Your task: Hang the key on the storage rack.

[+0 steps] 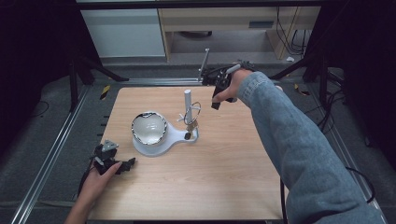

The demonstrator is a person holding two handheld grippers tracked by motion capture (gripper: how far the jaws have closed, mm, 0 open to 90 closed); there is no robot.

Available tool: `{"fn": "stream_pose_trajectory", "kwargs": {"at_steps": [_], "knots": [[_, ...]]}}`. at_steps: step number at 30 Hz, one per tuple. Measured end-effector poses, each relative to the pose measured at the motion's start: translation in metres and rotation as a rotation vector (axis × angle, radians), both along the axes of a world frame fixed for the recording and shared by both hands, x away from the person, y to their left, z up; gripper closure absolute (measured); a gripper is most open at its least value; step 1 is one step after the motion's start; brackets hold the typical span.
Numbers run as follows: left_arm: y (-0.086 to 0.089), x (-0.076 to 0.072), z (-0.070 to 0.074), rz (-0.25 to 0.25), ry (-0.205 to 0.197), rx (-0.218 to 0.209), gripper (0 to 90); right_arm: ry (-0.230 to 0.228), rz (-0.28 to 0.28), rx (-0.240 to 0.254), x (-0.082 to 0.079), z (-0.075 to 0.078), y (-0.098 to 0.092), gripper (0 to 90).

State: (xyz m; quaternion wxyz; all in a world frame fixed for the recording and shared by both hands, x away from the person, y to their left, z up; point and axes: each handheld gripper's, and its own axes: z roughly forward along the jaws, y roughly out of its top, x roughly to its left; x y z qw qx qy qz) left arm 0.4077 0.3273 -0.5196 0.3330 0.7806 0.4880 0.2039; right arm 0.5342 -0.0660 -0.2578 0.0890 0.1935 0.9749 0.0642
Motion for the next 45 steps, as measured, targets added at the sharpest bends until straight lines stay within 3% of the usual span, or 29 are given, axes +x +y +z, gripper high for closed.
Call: {"fn": "stream_pose_trajectory", "kwargs": {"at_steps": [15, 26, 37, 45], "knots": [[0.0, 0.0, 0.0, 0.002, -0.002, -0.003, 0.0, 0.013, -0.039, 0.003, -0.001, -0.013, -0.028, 24.3], [0.0, 0.0, 0.0, 0.002, -0.001, -0.003, 0.0, -0.02, -0.072, 0.016, -0.001, -0.02, -0.052, 12.0], [0.0, 0.0, 0.0, 0.002, -0.001, -0.003, 0.0, -0.059, -0.101, 0.027, -0.002, -0.024, -0.071, 7.2], [0.0, 0.0, 0.0, 0.002, -0.001, -0.002, 0.0, -0.058, -0.133, 0.038, -0.005, -0.031, -0.087, 6.5]]}}
